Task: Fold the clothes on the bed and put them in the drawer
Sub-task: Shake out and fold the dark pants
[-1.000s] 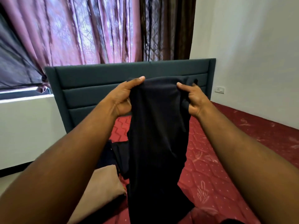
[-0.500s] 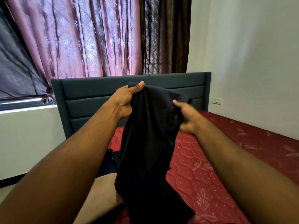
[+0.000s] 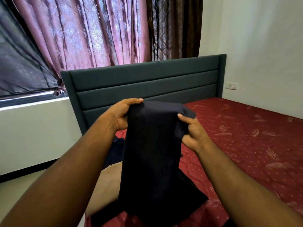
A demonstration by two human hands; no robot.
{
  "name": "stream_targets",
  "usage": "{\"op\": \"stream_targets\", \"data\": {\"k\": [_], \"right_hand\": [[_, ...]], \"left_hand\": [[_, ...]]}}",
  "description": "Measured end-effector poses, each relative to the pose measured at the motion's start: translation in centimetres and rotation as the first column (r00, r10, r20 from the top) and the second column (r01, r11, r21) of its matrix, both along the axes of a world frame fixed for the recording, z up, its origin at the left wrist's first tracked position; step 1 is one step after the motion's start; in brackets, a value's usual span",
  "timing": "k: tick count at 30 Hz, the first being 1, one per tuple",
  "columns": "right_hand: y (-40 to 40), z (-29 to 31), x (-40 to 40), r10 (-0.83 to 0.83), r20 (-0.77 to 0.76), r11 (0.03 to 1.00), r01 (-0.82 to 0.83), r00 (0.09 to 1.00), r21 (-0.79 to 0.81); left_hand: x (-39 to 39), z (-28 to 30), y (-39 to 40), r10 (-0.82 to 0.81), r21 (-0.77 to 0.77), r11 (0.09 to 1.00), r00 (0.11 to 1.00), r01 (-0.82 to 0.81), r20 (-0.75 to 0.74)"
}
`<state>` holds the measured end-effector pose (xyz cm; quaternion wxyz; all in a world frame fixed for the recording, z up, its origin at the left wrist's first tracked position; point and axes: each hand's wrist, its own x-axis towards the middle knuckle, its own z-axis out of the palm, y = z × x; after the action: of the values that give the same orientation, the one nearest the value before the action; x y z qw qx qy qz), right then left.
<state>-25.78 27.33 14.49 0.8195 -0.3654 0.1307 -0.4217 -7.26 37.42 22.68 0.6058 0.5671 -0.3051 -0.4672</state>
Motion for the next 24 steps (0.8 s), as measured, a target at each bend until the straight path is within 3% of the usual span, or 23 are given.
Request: {"op": "stream_targets", "data": {"k": [2,5,8,11,14,19,22,24], "right_hand": [[-0.9,1.1,0.0,-0.002,-0.019,0.995,0.0,1.0,-0.095],[-2.4,4.4,-0.7,-0.079,-0.302,0.97,0.003,0.95,-0.244],[-4.0,7.8,-1.1,-0.192,-0.351,0.96,0.101,0.916,-0.26],[-4.0,9.9,-1.2,-0.19,-0.475,0.939,0.018,0.859,-0.342],[-3.8,11.5,-1.3,-0.243,-0.401,0.927,0.09,0.883,-0.364],[-3.8,11.9,-2.0,-0.367,-0.437,0.883,0.159,0.821,-0.443],[-4.0,11.9,-2.8,-0.393,-0.479,0.873,0.155,0.785,-0.462],[-3.7,12.0,-3.4,-0.344,-0.554,0.873,0.041,0.758,-0.486]], "left_hand": [[0.5,0.9,-0.4,0.073,0.048,0.996,0.997,-0.074,0.019],[0.9,2.4,-1.0,0.082,0.083,0.993,0.993,-0.089,0.083],[1.3,3.6,-1.2,0.114,0.045,0.992,0.99,-0.117,0.079],[1.2,4.4,-1.7,0.103,0.137,0.983,0.985,-0.122,0.136],[0.8,4.1,-1.9,0.003,0.253,0.965,0.973,-0.063,0.23],[0.1,3.7,-1.5,-0.165,0.308,0.95,0.915,0.048,0.368],[-0.4,3.7,-1.2,-0.279,0.21,0.953,0.897,0.216,0.342],[-0.8,3.7,-1.6,-0.193,0.025,0.981,0.937,0.195,0.292]]}}
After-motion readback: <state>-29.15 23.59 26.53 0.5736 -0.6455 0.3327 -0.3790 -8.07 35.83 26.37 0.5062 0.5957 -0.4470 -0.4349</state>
